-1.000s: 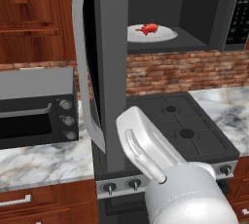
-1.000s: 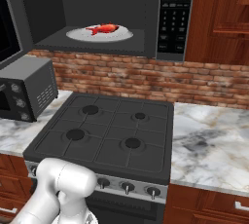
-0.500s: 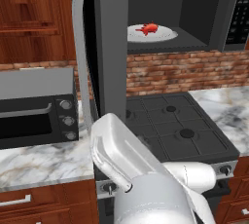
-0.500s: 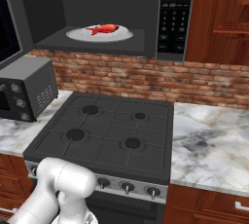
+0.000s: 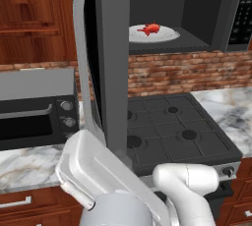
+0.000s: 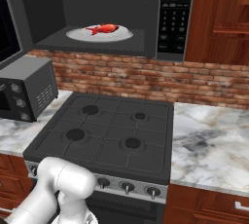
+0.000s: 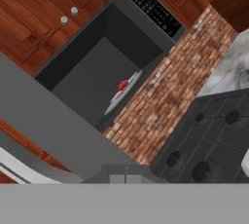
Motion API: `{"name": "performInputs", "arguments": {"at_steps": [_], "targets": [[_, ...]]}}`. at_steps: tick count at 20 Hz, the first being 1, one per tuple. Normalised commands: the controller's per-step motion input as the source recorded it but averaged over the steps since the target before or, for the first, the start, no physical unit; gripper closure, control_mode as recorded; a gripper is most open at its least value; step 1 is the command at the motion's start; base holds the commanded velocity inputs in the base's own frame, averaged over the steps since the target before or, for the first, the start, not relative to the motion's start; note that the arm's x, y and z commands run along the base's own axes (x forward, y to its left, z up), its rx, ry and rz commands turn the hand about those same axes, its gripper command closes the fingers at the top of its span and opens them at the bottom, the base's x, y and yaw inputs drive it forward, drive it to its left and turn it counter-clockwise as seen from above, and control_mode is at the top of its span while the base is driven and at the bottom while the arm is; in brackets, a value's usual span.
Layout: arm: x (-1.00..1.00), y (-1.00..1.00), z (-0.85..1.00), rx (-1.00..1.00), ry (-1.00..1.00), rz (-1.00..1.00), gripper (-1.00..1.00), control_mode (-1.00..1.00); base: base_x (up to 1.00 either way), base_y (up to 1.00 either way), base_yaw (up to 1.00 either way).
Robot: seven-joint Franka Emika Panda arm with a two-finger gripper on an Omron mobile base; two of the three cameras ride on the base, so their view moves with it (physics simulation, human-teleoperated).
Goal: Transport the fish from the fridge to the microwave and turn on the microwave.
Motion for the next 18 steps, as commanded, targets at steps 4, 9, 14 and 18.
{"name": "performInputs", "arguments": {"at_steps": [4, 9, 14, 18], "targets": [[0.01, 0.25, -0.24, -0.03, 0.0, -0.06, 1.0, -1.0, 0.0, 0.0, 0.0], [0.09, 0.26, -0.24, -0.03, 0.0, -0.06, 1.0, -1.0, 0.0, 0.0, 0.0], [0.16, 0.24, -0.19, -0.03, 0.0, -0.07, 1.0, -1.0, 0.0, 0.0, 0.0], [0.37, 0.2, -0.12, -0.01, 0.0, -0.1, 1.0, -1.0, 0.0, 0.0, 0.0]]}}
